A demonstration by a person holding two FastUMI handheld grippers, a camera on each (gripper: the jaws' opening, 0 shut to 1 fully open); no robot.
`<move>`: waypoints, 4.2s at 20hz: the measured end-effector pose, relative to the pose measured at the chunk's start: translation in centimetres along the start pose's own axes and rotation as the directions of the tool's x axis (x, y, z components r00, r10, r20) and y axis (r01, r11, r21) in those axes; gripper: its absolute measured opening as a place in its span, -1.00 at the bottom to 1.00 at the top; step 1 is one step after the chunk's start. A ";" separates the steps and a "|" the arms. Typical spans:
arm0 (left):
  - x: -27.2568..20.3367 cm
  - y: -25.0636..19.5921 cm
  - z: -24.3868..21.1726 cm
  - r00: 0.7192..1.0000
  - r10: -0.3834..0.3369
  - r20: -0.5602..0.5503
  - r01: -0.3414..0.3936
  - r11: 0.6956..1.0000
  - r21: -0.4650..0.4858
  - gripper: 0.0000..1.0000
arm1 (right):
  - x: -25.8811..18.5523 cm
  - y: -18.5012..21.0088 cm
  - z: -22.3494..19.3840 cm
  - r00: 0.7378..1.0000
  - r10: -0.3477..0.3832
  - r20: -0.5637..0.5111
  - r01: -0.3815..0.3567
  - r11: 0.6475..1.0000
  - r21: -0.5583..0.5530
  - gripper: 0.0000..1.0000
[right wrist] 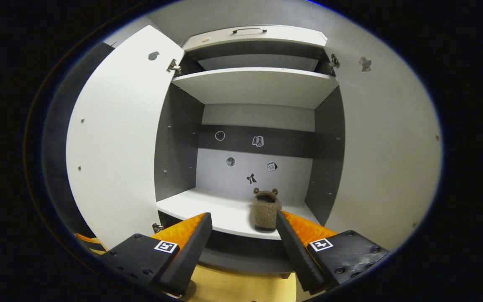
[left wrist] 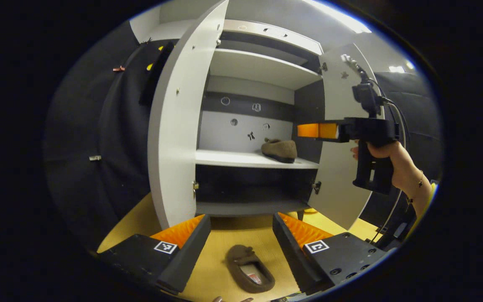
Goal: Grab one shoe with the right hand and put it into the shoe cabinet, grab the other shoe with the left hand and put it into the shoe cabinet; then close the right door with the right hand and the left door with the left hand.
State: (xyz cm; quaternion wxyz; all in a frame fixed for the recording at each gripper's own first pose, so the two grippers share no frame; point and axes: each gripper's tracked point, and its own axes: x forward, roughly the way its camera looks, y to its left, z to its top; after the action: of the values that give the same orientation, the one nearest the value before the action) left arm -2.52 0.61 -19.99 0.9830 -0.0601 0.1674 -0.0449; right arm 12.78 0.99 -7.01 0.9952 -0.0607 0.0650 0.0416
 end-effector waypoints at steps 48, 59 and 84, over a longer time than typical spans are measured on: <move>7.2 1.4 19.0 0.954 0.194 0.229 -0.230 0.962 0.145 -0.89 | -4.5 0.7 -5.9 0.986 0.107 -0.131 -0.104 0.994 0.035 0.96; 24.1 2.5 26.9 0.951 0.222 0.213 -0.254 0.958 0.133 -0.88 | -2.2 0.9 -6.2 0.929 0.353 -0.108 -0.337 0.931 0.143 0.96; 37.9 7.3 20.7 0.959 0.247 -0.140 -0.232 0.966 0.114 0.66 | 1.8 1.4 -6.2 0.903 0.415 -0.106 -0.402 0.907 0.128 0.96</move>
State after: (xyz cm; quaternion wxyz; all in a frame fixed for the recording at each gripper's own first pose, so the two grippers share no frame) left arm 40.53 5.88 -13.81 0.9671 0.0117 0.2462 0.0622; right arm 13.65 1.71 -13.56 0.9596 0.0030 0.1436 0.2419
